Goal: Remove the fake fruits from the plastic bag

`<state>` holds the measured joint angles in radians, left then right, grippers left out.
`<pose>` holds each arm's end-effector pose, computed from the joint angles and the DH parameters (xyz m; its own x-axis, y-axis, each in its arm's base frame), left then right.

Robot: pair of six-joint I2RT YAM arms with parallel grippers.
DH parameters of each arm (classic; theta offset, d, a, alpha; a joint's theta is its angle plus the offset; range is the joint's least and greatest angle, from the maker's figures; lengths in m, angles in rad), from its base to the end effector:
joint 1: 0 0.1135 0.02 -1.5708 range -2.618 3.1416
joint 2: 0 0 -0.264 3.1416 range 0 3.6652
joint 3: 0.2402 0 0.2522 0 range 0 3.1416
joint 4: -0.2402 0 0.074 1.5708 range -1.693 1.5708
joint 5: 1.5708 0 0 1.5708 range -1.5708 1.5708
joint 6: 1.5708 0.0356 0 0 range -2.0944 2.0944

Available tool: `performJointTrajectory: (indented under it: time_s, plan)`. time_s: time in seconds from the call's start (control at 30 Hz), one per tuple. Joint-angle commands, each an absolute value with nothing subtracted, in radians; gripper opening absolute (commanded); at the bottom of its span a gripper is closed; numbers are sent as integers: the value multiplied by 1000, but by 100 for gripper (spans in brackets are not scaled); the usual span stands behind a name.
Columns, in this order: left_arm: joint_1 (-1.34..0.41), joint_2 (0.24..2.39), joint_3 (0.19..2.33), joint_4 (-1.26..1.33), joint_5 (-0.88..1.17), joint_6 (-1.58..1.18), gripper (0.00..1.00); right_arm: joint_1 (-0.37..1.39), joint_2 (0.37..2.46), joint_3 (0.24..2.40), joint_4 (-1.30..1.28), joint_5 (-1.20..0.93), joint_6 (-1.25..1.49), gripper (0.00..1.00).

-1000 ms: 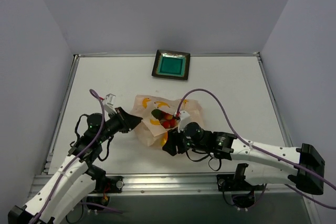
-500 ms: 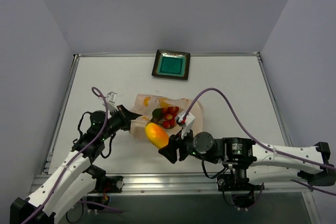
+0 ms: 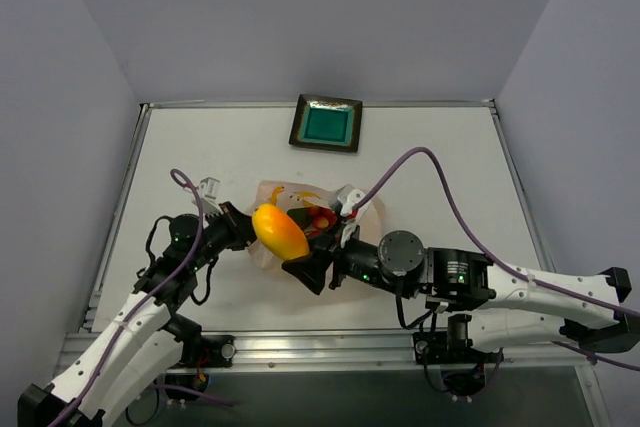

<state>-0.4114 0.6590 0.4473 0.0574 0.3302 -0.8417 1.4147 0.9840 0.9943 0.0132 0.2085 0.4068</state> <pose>0.1510 -0.0785 0.2658 -0.5950 -0.5101 -0.6211 0.3426 0.5381 -0.7701 0.0426 0.2230 0.3984 -0.3663 0.1624 -0.9162 -0.8595 0.3182 0.4000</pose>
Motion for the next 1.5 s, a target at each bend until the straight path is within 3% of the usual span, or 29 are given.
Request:
performJointTrajectory:
  time_s: [0.0,0.1,0.37,0.6,0.8,1.33,1.43,1.47]
  plan:
    - [-416,641,436,72,318,-842,2,1384,1063,1121,137,164,315,37]
    - [-416,635,431,75,331,-844,3,1290,1123,1181,137,169,316,37]
    - [-417,548,384,2,368,-836,2,772,1339,1241,138,101,321,37]
    - [-417,518,319,-28,390,-851,3,614,1704,1336,238,296,238,38]
    - [-417,517,284,-75,402,-841,2,549,1945,1428,336,189,242,38]
    - [-420,497,333,-117,393,-822,3,483,2248,1649,321,124,224,40]
    - [-422,499,386,-167,396,-796,11,479,2302,1713,325,150,212,41]
    - [-422,497,403,-185,394,-790,22,477,2315,1726,330,161,216,41]
